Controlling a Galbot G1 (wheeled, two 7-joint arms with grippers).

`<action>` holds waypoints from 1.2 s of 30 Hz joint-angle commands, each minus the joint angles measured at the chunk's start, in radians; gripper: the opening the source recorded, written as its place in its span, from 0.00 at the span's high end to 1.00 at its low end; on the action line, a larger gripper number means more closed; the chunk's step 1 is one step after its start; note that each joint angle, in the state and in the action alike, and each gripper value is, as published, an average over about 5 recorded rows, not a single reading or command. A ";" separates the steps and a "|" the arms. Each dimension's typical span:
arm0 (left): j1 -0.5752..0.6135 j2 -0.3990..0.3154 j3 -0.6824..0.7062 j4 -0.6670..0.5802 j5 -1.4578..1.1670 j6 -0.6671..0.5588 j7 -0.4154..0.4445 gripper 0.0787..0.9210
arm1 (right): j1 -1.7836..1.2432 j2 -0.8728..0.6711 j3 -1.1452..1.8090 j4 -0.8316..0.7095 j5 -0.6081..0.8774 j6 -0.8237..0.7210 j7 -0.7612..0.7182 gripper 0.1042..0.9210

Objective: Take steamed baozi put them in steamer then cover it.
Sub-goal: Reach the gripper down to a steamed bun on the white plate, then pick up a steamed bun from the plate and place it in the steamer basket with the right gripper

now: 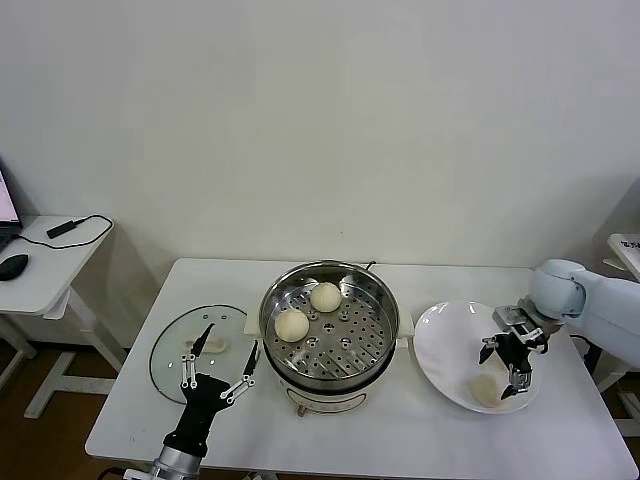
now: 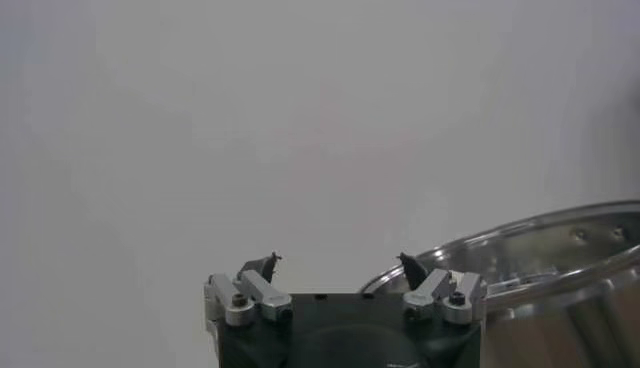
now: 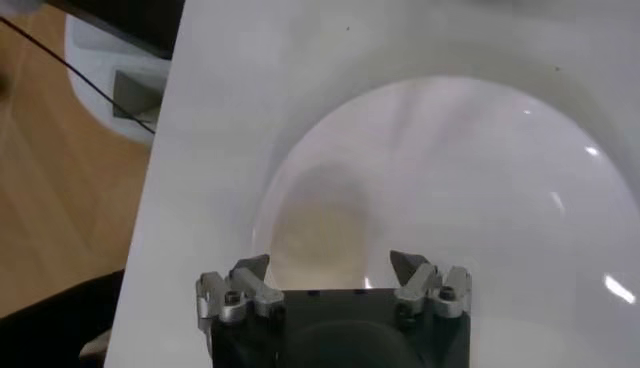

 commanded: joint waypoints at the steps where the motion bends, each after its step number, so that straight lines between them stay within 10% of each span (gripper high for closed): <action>1: 0.001 0.000 -0.001 0.001 0.001 -0.002 -0.001 0.12 | -0.077 0.013 0.043 -0.035 -0.021 0.001 0.016 0.12; 22: -0.002 0.011 -0.007 0.000 0.005 -0.004 -0.001 0.12 | 0.074 0.009 0.015 0.002 0.005 0.018 -0.016 0.33; 36: -0.008 0.014 0.011 -0.006 0.005 -0.002 -0.002 0.12 | 0.700 0.277 -0.280 0.148 0.190 0.329 0.010 0.34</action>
